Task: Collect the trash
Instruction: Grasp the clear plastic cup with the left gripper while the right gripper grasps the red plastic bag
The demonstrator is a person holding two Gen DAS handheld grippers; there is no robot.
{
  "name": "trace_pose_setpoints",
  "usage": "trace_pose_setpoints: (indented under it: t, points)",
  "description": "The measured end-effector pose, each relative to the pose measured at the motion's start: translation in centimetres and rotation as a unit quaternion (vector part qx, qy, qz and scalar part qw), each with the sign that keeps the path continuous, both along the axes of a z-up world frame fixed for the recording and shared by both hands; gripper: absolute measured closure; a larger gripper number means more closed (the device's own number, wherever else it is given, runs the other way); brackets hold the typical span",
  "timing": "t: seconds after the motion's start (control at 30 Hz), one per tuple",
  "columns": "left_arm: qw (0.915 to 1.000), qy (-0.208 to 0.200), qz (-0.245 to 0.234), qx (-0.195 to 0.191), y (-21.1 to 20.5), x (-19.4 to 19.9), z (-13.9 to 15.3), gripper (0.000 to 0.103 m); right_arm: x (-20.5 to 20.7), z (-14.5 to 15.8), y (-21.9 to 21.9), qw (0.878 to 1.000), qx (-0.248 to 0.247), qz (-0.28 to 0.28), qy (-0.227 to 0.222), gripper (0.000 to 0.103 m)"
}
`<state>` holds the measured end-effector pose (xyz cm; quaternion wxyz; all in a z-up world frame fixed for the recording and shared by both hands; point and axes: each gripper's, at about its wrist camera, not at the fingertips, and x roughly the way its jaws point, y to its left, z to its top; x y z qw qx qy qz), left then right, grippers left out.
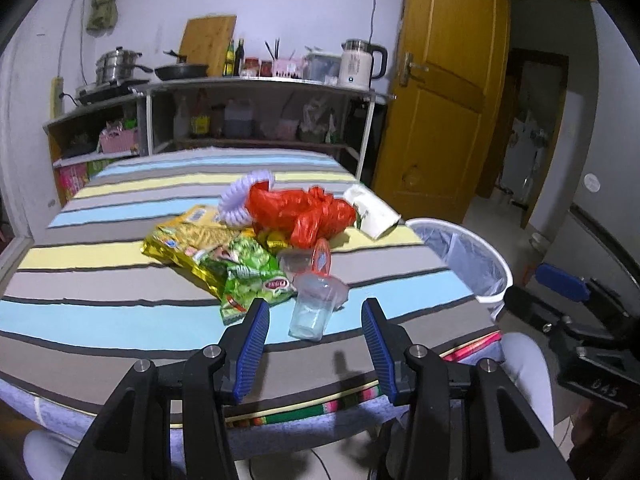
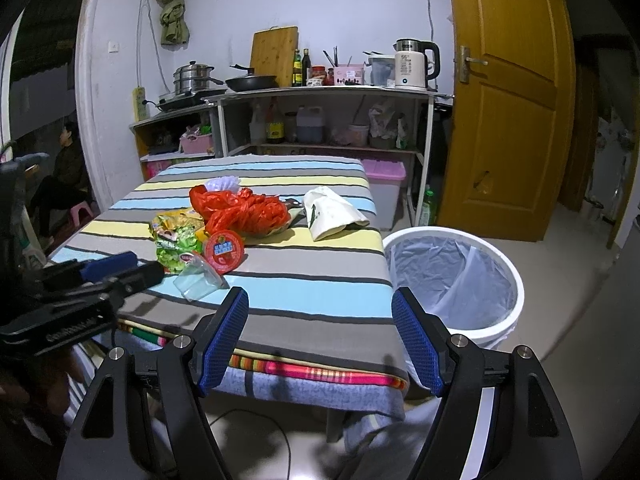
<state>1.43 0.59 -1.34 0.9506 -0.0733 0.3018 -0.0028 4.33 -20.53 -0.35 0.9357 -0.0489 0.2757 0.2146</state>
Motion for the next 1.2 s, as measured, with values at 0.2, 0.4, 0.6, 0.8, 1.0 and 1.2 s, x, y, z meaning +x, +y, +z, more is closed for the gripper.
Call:
trace_pose_setpoints:
  t: [0.2,0.4,0.6,0.8,1.0,1.2]
  points:
    - [0.9995,0.023,-0.015,0.013,-0.1,2.2,-1.8,0.055,1.2,-0.7,0.9,1.0,-0.003,0.012,0.019,0.029]
    - [0.9987,0.036,-0.031,0.017,-0.2,4.0,-3.1,0.064,2.3,-1.1,1.4,1.0,-0.004,0.014,0.027,0.029]
    - [0.998,0.041,-0.045,0.019,-0.4,4.6,-3.6,0.075,3.8,-1.4,2.1,0.999,-0.007,0.019,0.035,0.029]
    - [0.9989,0.024,-0.04,-0.004,0.8,3.7,-2.5,0.076,5.1,-1.2,4.0,0.998,-0.011,0.045,0.03,0.029]
    - [0.9996,0.004,-0.014,-0.024,3.0,2.5,-0.9,0.076,6.8,-0.5,6.8,0.997,-0.005,0.073,0.023,0.032]
    - [0.9992,-0.014,0.022,-0.029,5.9,2.0,0.2,0.076,9.0,-0.7,10.6,0.993,0.003,0.105,0.051,0.045]
